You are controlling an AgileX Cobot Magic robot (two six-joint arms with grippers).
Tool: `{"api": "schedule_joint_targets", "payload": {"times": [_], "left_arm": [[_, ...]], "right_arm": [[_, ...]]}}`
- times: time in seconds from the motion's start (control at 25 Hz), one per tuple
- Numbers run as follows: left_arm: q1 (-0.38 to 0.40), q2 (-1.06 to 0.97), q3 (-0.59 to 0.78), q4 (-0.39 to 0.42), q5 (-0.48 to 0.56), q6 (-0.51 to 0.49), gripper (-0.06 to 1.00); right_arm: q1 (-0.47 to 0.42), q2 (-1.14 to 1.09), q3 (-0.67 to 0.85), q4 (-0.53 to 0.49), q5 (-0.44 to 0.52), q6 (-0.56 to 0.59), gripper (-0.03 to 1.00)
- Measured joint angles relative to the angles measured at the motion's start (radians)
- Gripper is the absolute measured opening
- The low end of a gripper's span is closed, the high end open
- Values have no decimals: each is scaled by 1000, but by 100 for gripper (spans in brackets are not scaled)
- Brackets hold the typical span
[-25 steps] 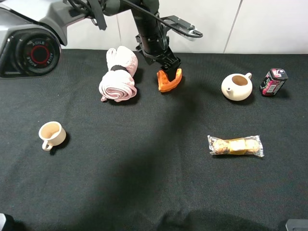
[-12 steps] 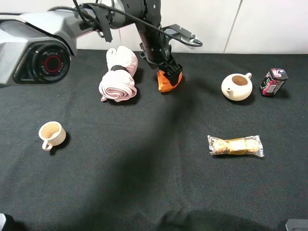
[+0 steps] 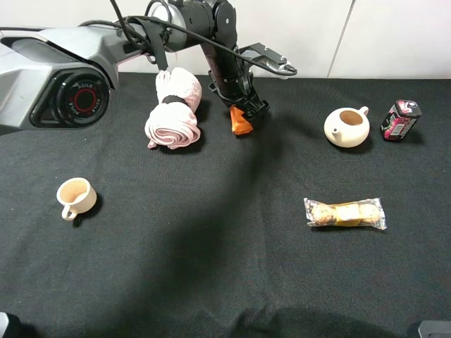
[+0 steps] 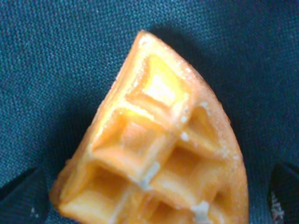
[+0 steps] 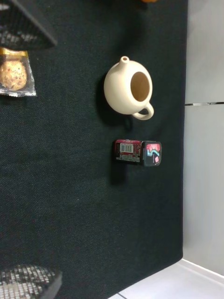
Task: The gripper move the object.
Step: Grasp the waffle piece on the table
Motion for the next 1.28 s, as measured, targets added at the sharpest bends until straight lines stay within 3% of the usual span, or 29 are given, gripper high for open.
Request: {"api": "schedule_joint_targets", "payload": {"times": [0.88,1.16,1.28], "left_arm": [[0,26,-1,18,-13,0,99],[0,26,-1,17,-19,0,80],[0,26,-1,17,-19,0,80]], "right_arm": [[0,0,0,0,0,0,69],[0,0,0,1,0,-1,69],[0,0,0,1,0,-1,69]]}}
